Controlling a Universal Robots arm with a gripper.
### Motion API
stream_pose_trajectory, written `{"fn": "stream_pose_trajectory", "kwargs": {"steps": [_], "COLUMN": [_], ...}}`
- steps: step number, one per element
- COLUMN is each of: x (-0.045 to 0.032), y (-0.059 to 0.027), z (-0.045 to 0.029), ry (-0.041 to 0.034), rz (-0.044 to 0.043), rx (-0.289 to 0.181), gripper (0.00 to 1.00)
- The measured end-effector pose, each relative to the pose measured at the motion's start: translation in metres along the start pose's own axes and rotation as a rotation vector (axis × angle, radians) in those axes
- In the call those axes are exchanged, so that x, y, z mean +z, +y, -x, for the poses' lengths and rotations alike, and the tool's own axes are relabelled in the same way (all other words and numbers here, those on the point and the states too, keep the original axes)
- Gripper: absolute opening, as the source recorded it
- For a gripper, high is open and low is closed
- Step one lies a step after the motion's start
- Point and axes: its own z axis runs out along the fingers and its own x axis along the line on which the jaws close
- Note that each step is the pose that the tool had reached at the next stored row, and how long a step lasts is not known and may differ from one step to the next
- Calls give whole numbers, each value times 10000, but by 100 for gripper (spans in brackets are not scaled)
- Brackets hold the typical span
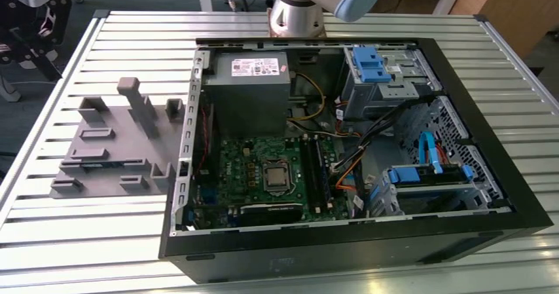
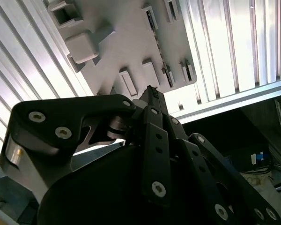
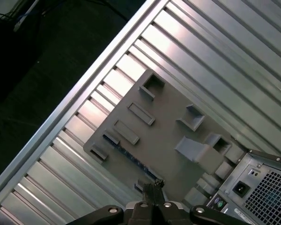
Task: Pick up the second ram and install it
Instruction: 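Pick up the second ram and move it above second insertion slot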
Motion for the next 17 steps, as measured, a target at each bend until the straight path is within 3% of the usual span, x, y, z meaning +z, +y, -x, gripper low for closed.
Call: {"fn": "stream_pose_trajectory", "kwargs": {"steps": [5, 17], "x": [3, 14], "y": [2, 11], "z": [-3, -14], "ry": [1, 20], "rz": [2, 26], "rx": [-114, -1425], "gripper": [11, 11]}}
